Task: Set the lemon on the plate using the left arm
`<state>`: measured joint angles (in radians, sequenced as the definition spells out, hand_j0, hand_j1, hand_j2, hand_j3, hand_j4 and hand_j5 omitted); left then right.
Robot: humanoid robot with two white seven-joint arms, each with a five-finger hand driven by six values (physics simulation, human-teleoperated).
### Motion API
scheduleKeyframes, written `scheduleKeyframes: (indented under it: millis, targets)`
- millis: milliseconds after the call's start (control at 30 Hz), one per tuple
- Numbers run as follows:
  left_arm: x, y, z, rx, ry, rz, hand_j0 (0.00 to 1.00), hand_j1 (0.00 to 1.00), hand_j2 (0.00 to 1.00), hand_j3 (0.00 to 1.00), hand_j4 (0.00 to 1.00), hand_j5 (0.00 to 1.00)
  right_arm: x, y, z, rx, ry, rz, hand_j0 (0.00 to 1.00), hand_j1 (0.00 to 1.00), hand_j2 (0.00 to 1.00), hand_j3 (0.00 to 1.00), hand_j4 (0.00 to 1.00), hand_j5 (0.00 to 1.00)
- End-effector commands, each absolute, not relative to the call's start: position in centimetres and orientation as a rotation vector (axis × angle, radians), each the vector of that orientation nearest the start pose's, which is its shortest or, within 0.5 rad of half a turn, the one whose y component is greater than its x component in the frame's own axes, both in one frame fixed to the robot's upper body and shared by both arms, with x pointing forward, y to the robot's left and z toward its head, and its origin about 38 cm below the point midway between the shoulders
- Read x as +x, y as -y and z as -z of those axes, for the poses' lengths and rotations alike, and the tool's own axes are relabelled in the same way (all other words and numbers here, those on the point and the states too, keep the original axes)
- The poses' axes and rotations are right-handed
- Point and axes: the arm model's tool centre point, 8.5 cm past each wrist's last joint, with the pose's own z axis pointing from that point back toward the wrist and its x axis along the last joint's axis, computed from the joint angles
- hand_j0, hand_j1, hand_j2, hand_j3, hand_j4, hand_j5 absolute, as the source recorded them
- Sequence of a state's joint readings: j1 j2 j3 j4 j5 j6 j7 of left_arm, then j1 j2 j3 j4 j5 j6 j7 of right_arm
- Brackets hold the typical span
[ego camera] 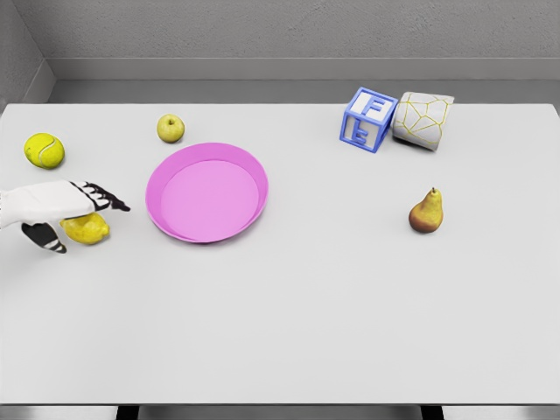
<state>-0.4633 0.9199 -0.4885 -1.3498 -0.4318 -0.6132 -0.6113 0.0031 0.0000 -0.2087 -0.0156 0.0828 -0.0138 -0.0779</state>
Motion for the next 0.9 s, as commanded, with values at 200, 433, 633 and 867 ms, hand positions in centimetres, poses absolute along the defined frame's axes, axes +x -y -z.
scheduleKeyframes:
  millis: [200, 433, 633, 867]
  targets:
    - [40.9, -37.7, -15.9, 0.363, 1.106, 2.043, 0.95, 0.95, 0.95, 0.95, 0.95, 0.95, 0.4, 27.9, 26.1, -0.169, 0.027, 0.126, 1.00, 1.00, 1.00, 1.00, 1.00, 1.00]
    - [40.9, -37.8, -16.1, 0.364, 1.096, 2.056, 0.88, 0.88, 0.88, 0.88, 0.88, 0.88, 0.4, 27.9, 26.1, -0.167, 0.028, 0.126, 1.00, 1.00, 1.00, 1.00, 1.00, 1.00]
    - [41.0, -38.4, -16.2, 0.377, 1.079, 2.051, 0.91, 0.91, 0.91, 0.91, 0.91, 0.91, 0.4, 27.9, 26.1, -0.167, 0.028, 0.126, 1.00, 1.00, 1.00, 1.00, 1.00, 1.00]
    - [41.0, -38.9, -16.4, 0.387, 1.068, 2.052, 0.80, 0.80, 0.80, 0.80, 0.80, 0.80, 0.4, 27.9, 26.1, -0.169, 0.028, 0.126, 1.00, 1.00, 1.00, 1.00, 1.00, 1.00]
